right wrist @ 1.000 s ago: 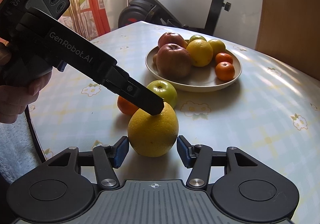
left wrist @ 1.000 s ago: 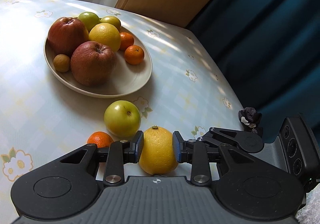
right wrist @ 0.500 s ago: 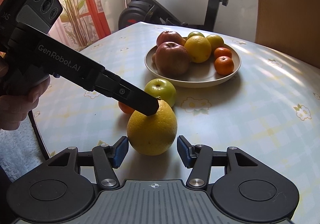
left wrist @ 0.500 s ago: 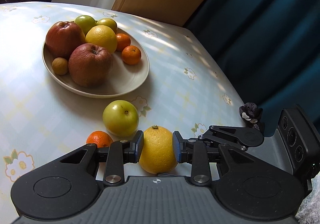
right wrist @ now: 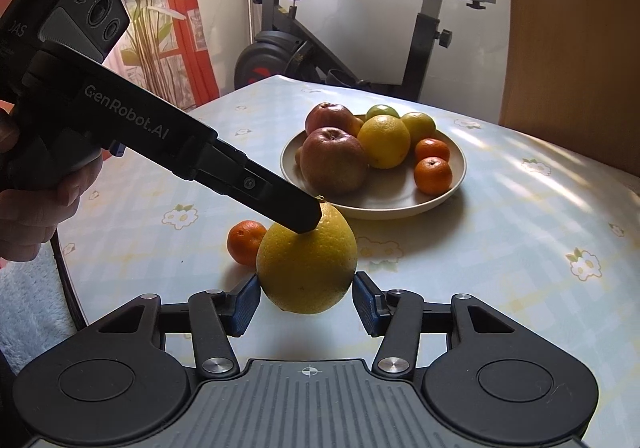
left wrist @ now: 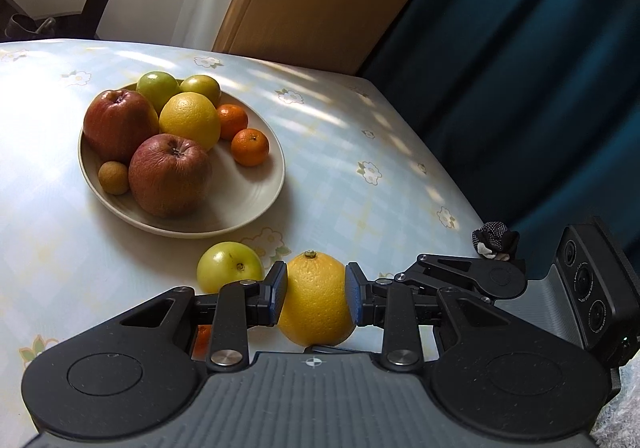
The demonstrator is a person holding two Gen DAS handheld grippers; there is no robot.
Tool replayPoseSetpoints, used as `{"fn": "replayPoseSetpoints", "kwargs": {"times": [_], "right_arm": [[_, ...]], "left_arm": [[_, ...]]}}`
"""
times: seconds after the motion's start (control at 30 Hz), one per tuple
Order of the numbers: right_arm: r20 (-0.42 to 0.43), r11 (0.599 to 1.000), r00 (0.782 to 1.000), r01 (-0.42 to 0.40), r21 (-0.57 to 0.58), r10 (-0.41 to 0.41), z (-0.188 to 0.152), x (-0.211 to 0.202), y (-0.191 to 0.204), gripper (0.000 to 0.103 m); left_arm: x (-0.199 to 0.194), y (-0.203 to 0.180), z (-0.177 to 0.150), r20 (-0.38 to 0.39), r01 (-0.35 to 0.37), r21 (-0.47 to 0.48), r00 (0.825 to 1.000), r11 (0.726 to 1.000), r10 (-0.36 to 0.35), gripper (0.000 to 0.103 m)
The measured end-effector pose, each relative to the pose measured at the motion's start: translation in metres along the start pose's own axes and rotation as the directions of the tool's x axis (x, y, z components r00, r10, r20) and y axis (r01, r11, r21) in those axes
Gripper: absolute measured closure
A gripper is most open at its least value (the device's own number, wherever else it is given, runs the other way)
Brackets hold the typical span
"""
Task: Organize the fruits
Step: 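Carry the yellow lemon to the plate with the left tool while the right tool steadies it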
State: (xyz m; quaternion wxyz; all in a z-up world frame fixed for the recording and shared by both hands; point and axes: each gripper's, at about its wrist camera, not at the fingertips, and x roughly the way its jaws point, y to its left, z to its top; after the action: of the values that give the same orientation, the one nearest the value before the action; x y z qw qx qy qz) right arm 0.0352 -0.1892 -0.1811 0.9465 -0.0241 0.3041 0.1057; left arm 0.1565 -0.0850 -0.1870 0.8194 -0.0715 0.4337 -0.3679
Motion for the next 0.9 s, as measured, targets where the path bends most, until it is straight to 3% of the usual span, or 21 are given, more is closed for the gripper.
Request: {"fn": "replayPoseSetpoints", "kwargs": {"times": [0.5,0.7,0.9], "right_arm": [[0.047,0.997,0.999,0.030,-0.075,-0.027,0.049,0.009,-0.028,0.056],[0.049,0.996,0.999,0.027,-0.084,-0.023,0.071,0.035,-0.047,0.056],[0.021,0.998,1.000,0.012,-0.065,-0.011,0.071,0.062,-0.063,0.056]], "left_arm": [[0.001,-0.006,0.050,0.075,-0.032,0.023,0.997,0.999,0.031,0.070],[0.014,0.003,0.079,0.071,-0.079,0.029,0.995,0.996,0.076,0.070],[0.033,0.018,0.091,0.034,-0.113,0.012,0.993,0.994,0.112,0.070]]}}
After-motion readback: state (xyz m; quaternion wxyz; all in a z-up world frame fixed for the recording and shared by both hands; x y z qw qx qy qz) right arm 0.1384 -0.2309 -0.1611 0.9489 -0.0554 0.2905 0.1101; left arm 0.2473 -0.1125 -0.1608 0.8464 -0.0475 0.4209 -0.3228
